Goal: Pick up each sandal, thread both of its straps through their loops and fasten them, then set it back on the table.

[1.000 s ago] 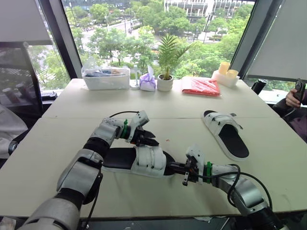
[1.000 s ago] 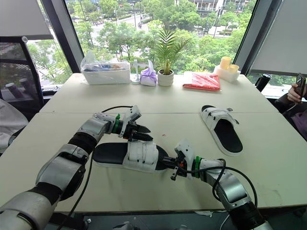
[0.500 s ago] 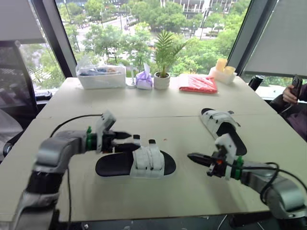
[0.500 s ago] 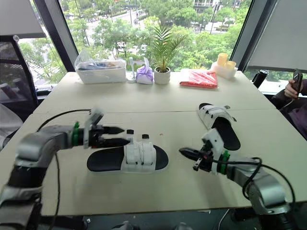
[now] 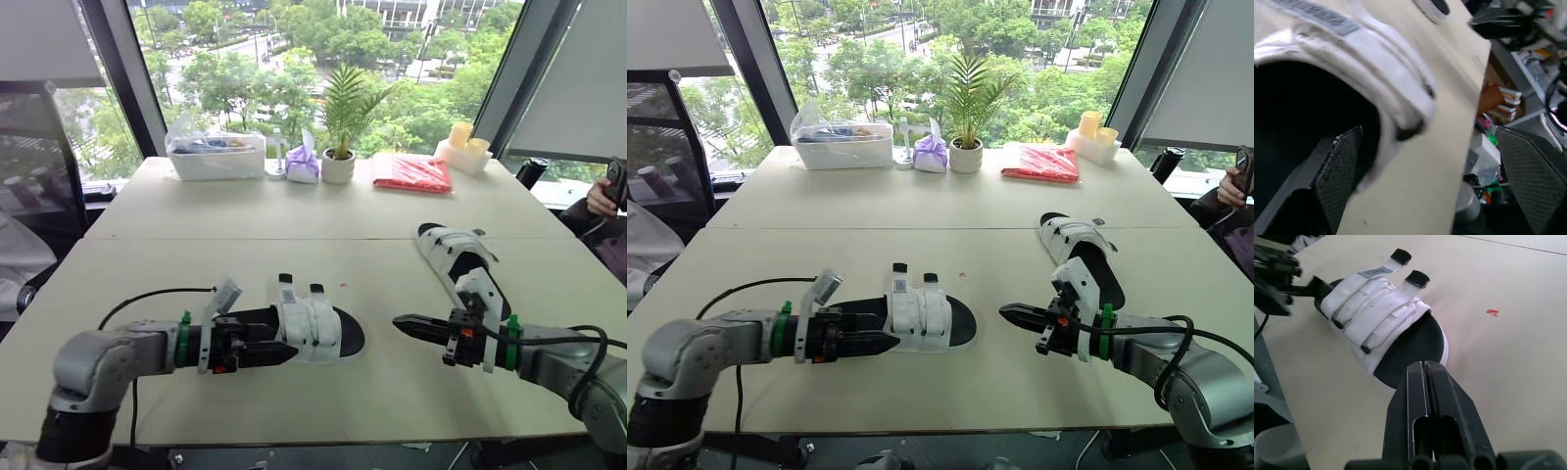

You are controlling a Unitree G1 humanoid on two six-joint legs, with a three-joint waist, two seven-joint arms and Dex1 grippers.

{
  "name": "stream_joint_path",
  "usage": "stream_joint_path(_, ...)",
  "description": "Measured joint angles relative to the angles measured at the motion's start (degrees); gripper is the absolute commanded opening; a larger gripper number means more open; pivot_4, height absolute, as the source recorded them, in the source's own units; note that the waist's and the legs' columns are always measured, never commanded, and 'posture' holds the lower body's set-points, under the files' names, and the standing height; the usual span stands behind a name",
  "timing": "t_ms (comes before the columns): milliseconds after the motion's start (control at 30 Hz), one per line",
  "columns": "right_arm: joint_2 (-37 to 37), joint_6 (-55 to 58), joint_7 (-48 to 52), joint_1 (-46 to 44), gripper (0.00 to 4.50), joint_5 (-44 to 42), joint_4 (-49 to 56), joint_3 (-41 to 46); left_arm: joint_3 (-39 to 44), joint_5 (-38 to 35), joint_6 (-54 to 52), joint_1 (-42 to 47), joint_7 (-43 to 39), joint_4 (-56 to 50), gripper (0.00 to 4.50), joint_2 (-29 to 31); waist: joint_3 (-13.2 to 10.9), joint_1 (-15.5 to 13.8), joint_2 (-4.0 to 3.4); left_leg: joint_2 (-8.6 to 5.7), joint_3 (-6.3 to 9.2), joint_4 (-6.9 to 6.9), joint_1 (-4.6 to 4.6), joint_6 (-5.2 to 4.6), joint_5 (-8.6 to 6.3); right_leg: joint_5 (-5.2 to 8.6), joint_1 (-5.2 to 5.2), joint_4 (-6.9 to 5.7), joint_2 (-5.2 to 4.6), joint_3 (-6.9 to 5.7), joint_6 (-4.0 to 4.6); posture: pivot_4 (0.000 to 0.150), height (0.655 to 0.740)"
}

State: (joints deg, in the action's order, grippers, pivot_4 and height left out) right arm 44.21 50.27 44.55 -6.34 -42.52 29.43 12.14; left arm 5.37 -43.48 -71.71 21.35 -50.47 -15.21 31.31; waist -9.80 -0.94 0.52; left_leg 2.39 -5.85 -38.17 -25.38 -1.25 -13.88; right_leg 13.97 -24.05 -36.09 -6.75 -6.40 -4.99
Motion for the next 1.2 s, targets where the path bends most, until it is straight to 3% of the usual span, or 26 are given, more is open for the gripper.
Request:
stream_joint_path(167,-0.01,1.78,-2.38,1.71,0.0,-1.72,3.06,0.7,-4.53,1.82,5.95,6.2,-1.22,8.77,4.46,-2.81,0.0,-0.07,0.0,0.0,-0.01,0.0,-0.02,-0.01,-0.01,-0.01,0.0,0.01,-0.01,0.01,0.0,0.15,0.74)
stream_joint_path(233,-0.02,1.96,-3.12,1.99,0.0,-2.22,3.4,1.08,-5.0,1.86,7.07,7.4,-1.55,10.45,3.93,-3.48,0.0,0.09,0.0,0.0,-0.01,0.0,-0.02,-0.02,-0.01,-0.01,-0.01,-0.01,-0.01,0.01,-0.01,0.15,0.74)
stream_joint_path(267,-0.02,2.06,-3.71,2.62,0.0,-2.56,3.92,1.75,-5.11,1.92,7.37,8.3,-1.52,11.91,3.62,-4.21,0.0,0.07,0.0,0.0,-0.01,0.01,-0.01,-0.02,-0.01,-0.01,-0.02,-0.01,0.0,0.0,-0.01,0.15,0.74)
stream_joint_path(500,-0.29,2.29,-5.71,3.37,0.0,-3.7,5.09,1.94,-5.9,1.94,9.73,8.89,-1.27,13.69,0.13,-7.29,0.0,0.0,0.01,0.0,-0.01,0.0,-0.02,-0.02,0.0,-0.01,0.0,-0.02,0.0,0.0,-0.02,0.15,0.74)
stream_joint_path(600,-0.31,2.27,-6.08,3.42,0.0,-3.77,5.09,1.94,-7.03,3.07,12.87,8.58,-1.44,12.02,0.05,-7.71,0.0,0.04,0.01,0.0,-0.01,0.0,-0.02,-0.02,-0.01,-0.01,-0.01,-0.02,0.0,0.01,-0.02,0.15,0.74)
stream_joint_path(700,-0.7,2.25,-6.85,3.67,0.0,-3.84,5.08,1.94,-6.41,4.72,17.71,10.1,2.56,13.61,0.05,-13.07,0.0,-0.66,0.02,-0.01,0.0,-0.06,-0.02,-0.03,0.0,-0.02,0.02,-0.03,0.0,0.0,-0.02,0.15,0.74)
stream_joint_path(867,-2.81,0.5,-9.51,2.45,0.0,-3.13,4.55,2.0,3.9,7.47,31.92,24.58,23.35,30.98,0.05,-29.38,-0.09,-1.55,0.18,-0.28,0.08,-0.25,-0.1,-0.15,-0.01,-0.04,0.1,0.01,-0.05,0.01,-0.04,0.15,0.74)
stream_joint_path(1000,-3.13,-1.11,-11.57,1.68,0.0,-1.11,3.15,2.34,8.93,9.87,45.45,29.63,32.81,39.02,0.05,-35.6,-0.08,-1.28,0.17,-0.37,-0.02,-0.07,-0.02,-0.25,-0.08,-0.06,0.07,0.03,-0.07,0.04,-0.17,0.15,0.74)
stream_joint_path(1100,-4.84,-4.26,-13.87,-0.49,0.0,2.31,2.14,1.44,14.8,10.45,57.57,34.96,41.66,53.64,0.05,-41.79,-0.11,-1.86,0.22,-0.41,-0.05,-0.09,-0.13,-0.23,-0.06,-0.05,0.04,0.06,-0.07,-0.05,-0.19,0.15,0.74)
stream_joint_path(1167,-5.04,-5.3,-14.51,-0.91,0.0,3.48,2.16,0.94,17.42,9.3,61.13,37.16,45.0,59.66,0.05,-42.2,-0.14,-1.5,0.27,-0.42,-0.02,-0.09,-0.14,-0.24,-0.07,-0.06,0.04,0.08,-0.08,-0.03,-0.2,0.15,0.74)
stream_joint_path(1200,-5.11,-5.6,-14.86,-0.78,0.0,4.04,2.14,0.8,20.01,8.14,63.48,38.46,47.04,62.79,0.45,-42.41,-0.16,-1.39,0.31,-0.41,0.0,-0.09,-0.15,-0.25,-0.07,-0.06,0.04,0.09,-0.09,-0.03,-0.21,0.15,0.74)
